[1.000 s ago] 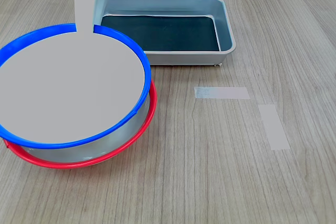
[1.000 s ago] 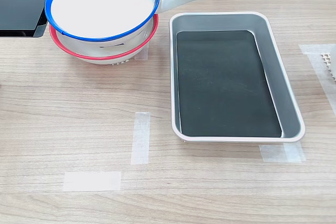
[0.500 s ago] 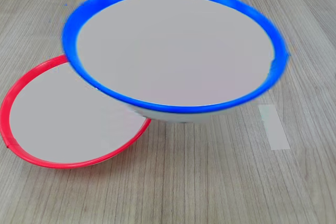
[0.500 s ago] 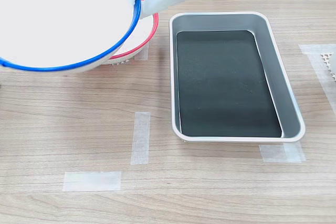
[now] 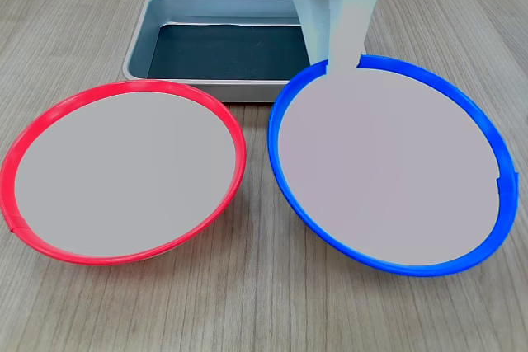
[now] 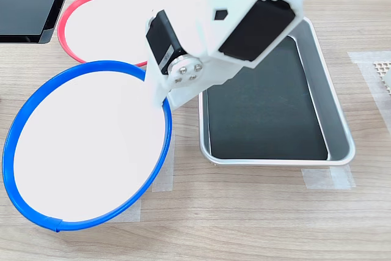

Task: Lift the stacked dish and set it down on the table.

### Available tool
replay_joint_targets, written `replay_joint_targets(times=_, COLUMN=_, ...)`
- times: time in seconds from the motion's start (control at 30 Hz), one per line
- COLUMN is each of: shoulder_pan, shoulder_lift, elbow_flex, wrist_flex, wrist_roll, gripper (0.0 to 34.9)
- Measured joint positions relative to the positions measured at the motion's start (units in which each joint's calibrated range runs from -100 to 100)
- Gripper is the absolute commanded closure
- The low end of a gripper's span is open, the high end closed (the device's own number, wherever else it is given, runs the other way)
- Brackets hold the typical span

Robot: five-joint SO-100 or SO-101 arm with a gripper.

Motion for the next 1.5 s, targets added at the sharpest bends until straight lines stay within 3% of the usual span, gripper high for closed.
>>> replay_joint_targets(times=0.33, shoulder_pan=-1.3, shoulder_lift=3.6, elbow_flex=2.3, wrist_flex=-4.6, wrist_roll=0.9, gripper=34.0)
replay_joint_targets(times=0.4, shoulder_pan=-1.2, shoulder_lift=3.6, elbow_flex=4.3, wrist_flex=-5.1, wrist_roll=2.0, gripper=28.8)
replay_joint_targets(times=0.47, shoulder_pan=-0.6, shoulder_lift=3.4, elbow_flex=5.9, wrist_flex=-5.1, wrist_roll=3.0, gripper=18.9)
replay_joint_targets(times=0.53, shoulder_pan=-0.2, shoulder_lift=3.2, elbow_flex=6.3, wrist_flex=-4.9, wrist_roll=3.4, gripper=16.5)
replay_joint_targets(times=0.8, shoulder_pan=3.4, shoulder_lift=-5.7, elbow_flex=8.6, wrist_flex=1.8, wrist_roll=4.3, gripper=21.6)
replay_joint_targets(times=0.83, shoulder_pan=4.6, shoulder_lift=-8.5, elbow_flex=9.0, wrist_flex=3.8, wrist_roll=4.3, gripper=24.3)
replay_joint_targets(times=0.87, shoulder_pan=5.5, shoulder_lift=-10.3, elbow_flex=9.6, wrist_flex=4.6, wrist_roll=4.3, gripper=32.2)
replay_joint_targets(times=0.9, shoulder_pan=6.2, shoulder_lift=-12.0, elbow_flex=10.2, wrist_flex=5.5, wrist_roll=4.3, gripper=34.3)
replay_joint_targets(times=1.1, shoulder_pan=10.2, shoulder_lift=-29.0, elbow_flex=18.1, wrist_flex=6.4, wrist_roll=4.0, gripper=34.9)
replay_joint_targets(times=1.27, shoulder_pan=12.8, shoulder_lift=-49.3, elbow_flex=32.0, wrist_flex=-0.5, wrist_roll=-1.4, gripper=34.9)
replay_joint_targets(times=1.5, shoulder_pan=11.9, shoulder_lift=-75.7, elbow_flex=56.1, wrist_flex=-6.1, wrist_roll=-7.2, gripper=34.9)
